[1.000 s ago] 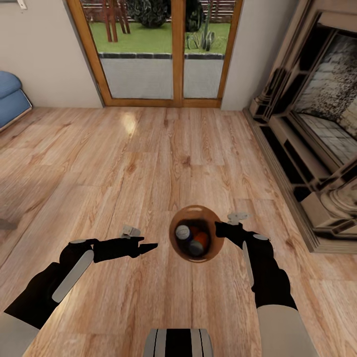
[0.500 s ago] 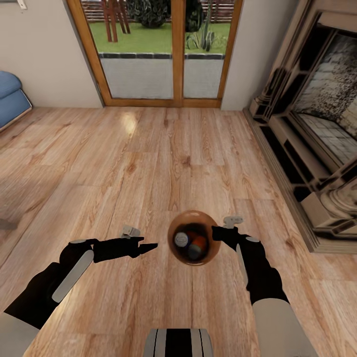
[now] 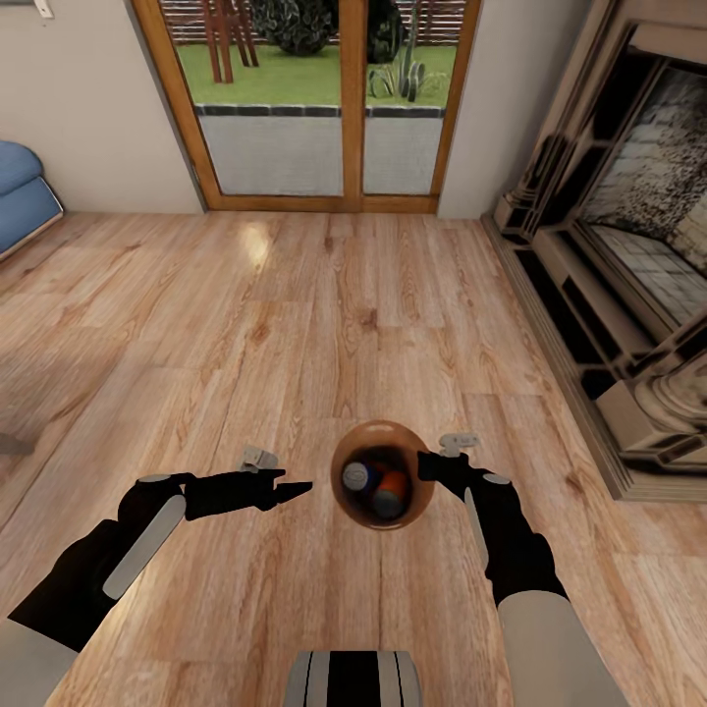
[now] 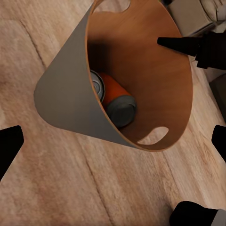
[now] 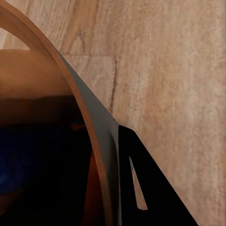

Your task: Put the three can of soda from the living room inside the tash can in the kitchen.

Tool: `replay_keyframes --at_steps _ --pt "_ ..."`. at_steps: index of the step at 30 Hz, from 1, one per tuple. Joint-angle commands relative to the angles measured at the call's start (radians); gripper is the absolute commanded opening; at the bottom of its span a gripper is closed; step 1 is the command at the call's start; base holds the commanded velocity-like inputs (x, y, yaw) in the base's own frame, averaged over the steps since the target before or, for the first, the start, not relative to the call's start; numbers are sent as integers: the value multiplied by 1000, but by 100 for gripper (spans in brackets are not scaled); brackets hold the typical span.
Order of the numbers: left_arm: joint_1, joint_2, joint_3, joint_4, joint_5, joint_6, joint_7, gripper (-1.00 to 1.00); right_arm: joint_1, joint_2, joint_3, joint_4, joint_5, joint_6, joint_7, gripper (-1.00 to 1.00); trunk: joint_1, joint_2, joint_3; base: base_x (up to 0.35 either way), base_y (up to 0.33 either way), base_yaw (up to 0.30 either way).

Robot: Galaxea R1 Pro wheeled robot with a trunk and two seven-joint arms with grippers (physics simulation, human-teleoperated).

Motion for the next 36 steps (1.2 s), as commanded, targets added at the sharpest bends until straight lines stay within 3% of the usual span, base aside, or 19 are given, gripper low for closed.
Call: replay_keyframes --at_steps 1,6,7,11,23,28,30,33,34,36 --pt "0 0 0 0 0 0 0 100 0 0 0 0 -12 2 0 -100 0 0 0 0 0 0" --pt "0 0 0 0 0 1 0 100 -10 0 0 26 -12 1 -21 -100 0 0 0 0 0 0" --pt "0 0 0 0 0 1 0 100 -20 0 0 42 -13 0 -23 100 0 0 0 0 0 0" --pt "0 0 0 0 0 0 0 100 -40 0 -1 83 -11 -8 -26 100 0 0 0 0 0 0" --pt "0 -1 0 0 0 0 0 100 -43 0 -2 85 -9 -12 -26 100 0 0 0 0 0 0" --pt "0 0 0 0 0 0 0 100 -43 0 0 15 -8 4 -24 100 0 0 0 0 0 0" --pt "0 0 0 0 0 1 0 100 -43 0 3 -34 -5 42 -23 100 0 0 0 0 0 0" --pt "0 -1 0 0 0 1 0 100 -43 0 3 -159 1 200 -22 100 0 0 0 0 0 0" --pt "0 -1 0 0 0 1 0 100 -43 0 3 -237 0 287 -19 100 0 0 0 0 0 0" --pt "0 -2 0 0 0 1 0 100 -42 0 2 -290 0 357 -17 100 0 0 0 0 0 0"
